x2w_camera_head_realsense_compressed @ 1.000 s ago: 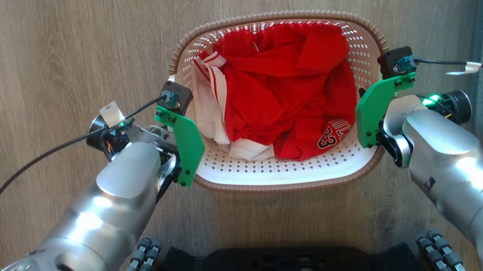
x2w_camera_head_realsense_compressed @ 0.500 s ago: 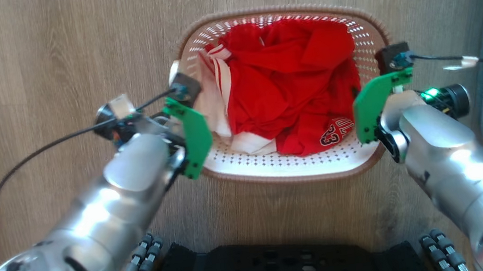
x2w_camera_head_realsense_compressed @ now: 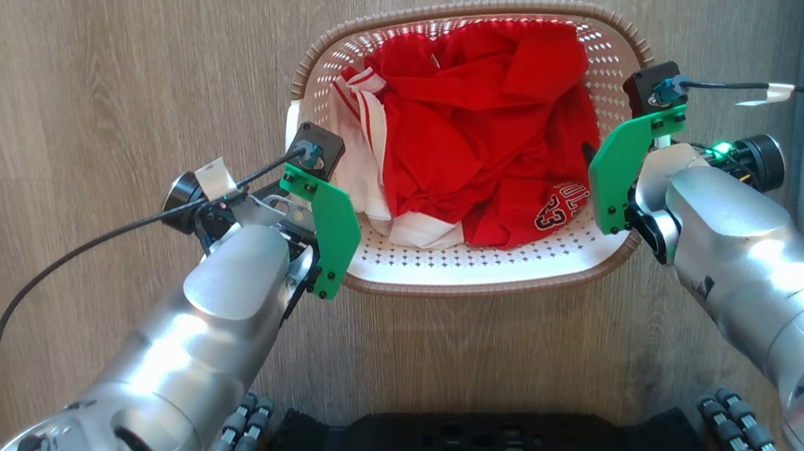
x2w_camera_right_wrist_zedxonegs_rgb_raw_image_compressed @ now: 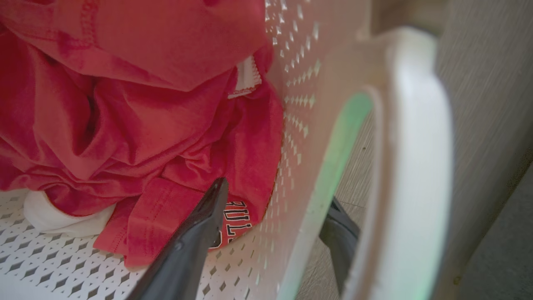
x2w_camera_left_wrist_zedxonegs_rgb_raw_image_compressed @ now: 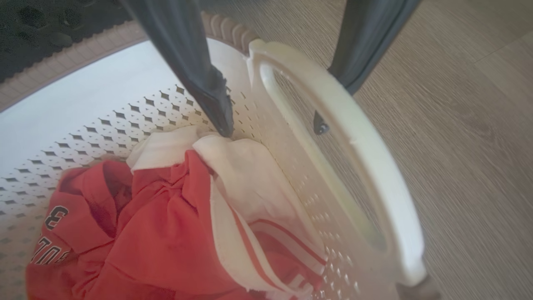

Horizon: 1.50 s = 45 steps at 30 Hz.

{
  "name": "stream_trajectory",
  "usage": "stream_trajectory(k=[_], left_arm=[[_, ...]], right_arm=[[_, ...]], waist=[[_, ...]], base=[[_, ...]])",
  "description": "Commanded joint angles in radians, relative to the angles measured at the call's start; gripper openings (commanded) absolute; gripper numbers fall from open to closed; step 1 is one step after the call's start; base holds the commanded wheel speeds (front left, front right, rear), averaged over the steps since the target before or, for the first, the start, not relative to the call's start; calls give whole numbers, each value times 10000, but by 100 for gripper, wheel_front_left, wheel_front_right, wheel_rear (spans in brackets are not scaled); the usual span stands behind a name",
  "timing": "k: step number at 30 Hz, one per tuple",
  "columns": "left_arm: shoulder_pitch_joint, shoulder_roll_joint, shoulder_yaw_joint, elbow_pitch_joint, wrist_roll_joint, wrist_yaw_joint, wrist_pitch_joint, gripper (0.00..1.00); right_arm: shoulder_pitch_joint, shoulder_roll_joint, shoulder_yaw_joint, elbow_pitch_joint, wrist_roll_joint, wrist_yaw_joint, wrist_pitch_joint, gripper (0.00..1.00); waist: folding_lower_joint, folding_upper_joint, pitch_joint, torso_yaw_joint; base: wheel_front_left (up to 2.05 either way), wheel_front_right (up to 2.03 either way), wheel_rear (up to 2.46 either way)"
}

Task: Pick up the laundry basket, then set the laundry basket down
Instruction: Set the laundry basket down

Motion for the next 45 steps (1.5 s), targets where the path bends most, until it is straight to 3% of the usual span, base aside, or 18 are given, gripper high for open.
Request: stream_trajectory(k=[1, 18, 25, 39, 45], left_arm=[[157, 95, 50, -39, 67, 35, -84, 100], [772, 95, 48, 442, -112, 184, -264, 100], [1252, 95, 87, 902, -533, 239, -731, 100], [1731, 95, 463, 1581, -836, 354, -3062, 100], [1587, 217, 961, 1107, -770, 623, -3385, 100]], right_arm=[[419, 316, 57, -5, -122, 69, 71, 100], [1031, 317, -1254, 67, -1635, 69, 686, 100], [1741, 324, -1138, -922, -839, 69, 659, 100], [2361, 326, -1271, -1923, 661, 69, -1794, 100], [2381, 326, -1461, -2342, 773, 69, -2397, 100]], waist=[[0, 0, -51, -8], [0, 0, -1528, -154], [0, 0, -2840, -342], [0, 0, -5873, -528], [0, 0, -6650, -524]], base=[[0, 0, 0], [0, 0, 0], [0, 0, 0], [0, 0, 0], [0, 0, 0]])
